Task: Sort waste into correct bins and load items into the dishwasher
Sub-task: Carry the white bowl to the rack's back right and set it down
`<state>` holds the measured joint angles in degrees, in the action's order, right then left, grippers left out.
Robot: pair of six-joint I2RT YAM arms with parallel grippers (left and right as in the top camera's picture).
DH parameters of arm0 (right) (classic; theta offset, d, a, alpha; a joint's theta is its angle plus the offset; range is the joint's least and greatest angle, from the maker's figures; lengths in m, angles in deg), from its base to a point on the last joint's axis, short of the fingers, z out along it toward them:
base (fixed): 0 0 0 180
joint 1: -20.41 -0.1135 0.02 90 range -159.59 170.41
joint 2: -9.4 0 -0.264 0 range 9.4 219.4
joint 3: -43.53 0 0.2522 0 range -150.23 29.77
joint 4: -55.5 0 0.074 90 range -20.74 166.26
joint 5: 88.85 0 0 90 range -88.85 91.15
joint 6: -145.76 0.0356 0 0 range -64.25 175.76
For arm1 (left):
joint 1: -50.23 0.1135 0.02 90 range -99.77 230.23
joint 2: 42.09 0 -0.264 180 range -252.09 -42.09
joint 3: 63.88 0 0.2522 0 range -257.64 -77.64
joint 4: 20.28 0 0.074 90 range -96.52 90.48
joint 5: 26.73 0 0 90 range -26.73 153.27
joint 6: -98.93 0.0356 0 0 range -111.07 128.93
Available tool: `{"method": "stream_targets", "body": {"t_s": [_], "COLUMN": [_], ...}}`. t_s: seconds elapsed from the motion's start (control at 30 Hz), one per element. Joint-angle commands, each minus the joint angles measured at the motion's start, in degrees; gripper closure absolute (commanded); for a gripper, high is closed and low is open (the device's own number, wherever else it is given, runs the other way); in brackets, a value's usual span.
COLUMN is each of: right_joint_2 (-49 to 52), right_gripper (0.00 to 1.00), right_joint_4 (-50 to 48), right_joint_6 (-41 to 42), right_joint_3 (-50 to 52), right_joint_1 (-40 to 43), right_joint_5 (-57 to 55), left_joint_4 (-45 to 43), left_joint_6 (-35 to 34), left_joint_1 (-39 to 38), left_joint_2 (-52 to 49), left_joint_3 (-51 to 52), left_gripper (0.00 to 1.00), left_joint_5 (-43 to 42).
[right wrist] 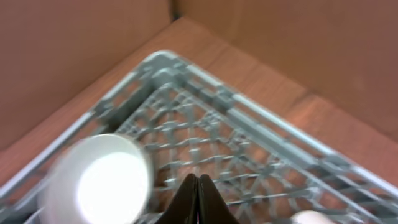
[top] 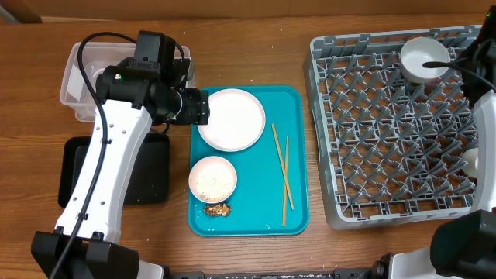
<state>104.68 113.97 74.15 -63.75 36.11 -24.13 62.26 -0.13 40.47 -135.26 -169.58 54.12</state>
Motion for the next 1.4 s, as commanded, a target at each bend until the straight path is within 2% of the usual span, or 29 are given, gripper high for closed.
{"method": "stream_targets", "body": {"t_s": [0.0, 0.07, 0.13, 0.17, 0.2, 0.37, 0.5, 0.6, 0.87, 0.93, 1.0, 1.03, 1.23, 1.37], "right_joint_2": [2.56, 4.44, 5.9, 6.73, 7.3, 8.96, 10.23, 12.33, 16.98, 17.9, 17.94, 17.7, 13.64, 9.7], "right_gripper": [0.89, 0.75, 0.47, 0.41, 0.41, 0.43, 0.5, 0.51, 0.56, 0.69, 0.9, 0.96, 0.96, 0.96], "right_joint_4": [-0.57, -0.46, -0.59, -0.85, -1.07, -3.61, -3.93, -3.04, -1.64, -1.57, -1.81, -2.23, -3.21, -6.47], "right_joint_6": [-5.7, -8.31, -10.1, -10.05, -9.66, -1.03, 5.38, 8.44, 8.87, 8.87, 8.87, 8.87, 8.28, 0.83], "right_joint_3": [-0.61, -0.61, -0.61, -0.61, -0.61, -0.61, -0.61, -0.61, -0.61, -0.61, -0.61, -0.66, -1.57, -2.99], "right_joint_1": [-0.13, -0.13, -0.13, -0.11, -0.02, 1.92, 4.07, 4.79, 4.79, 4.79, 4.79, 4.85, 5.22, 5.22], "right_joint_5": [15.47, 21.27, 25.92, 26.29, 25.75, 21.75, 22.08, 22.88, 24.0, 24.5, 24.48, 24.48, 18.01, 8.17], "left_joint_4": [-0.22, -0.2, -0.17, -0.17, -0.17, -0.04, -0.07, -0.07, -0.04, -0.02, 0.0, 0.07, 0.24, 0.2], "left_joint_6": [-0.37, -0.37, -0.37, -0.37, -0.37, -0.39, -0.37, -0.37, -0.37, -0.39, -0.39, -0.39, -0.39, -0.37], "left_joint_1": [-0.04, -0.04, -0.04, -0.04, -0.04, -0.04, -0.04, -0.04, -0.04, -0.07, -0.07, -0.07, -0.07, -0.04], "left_joint_2": [-0.39, -0.39, -0.39, -0.39, -0.39, -0.39, -0.42, -0.5, -0.52, -0.52, -0.52, -0.52, -0.52, -0.52], "left_joint_3": [-0.79, -0.79, -0.79, -0.79, -0.79, -0.79, -0.79, -0.79, -0.79, -0.79, -0.79, -0.79, -0.79, -0.79], "left_gripper": [0.21, 0.21, 0.21, 0.2, 0.2, 0.21, 0.21, 0.21, 0.21, 0.21, 0.21, 0.21, 0.21, 0.21], "left_joint_5": [0.37, 0.37, 0.37, 0.37, 0.37, 0.37, 0.37, 0.37, 0.37, 0.37, 0.35, 0.35, 0.35, 0.35]}}
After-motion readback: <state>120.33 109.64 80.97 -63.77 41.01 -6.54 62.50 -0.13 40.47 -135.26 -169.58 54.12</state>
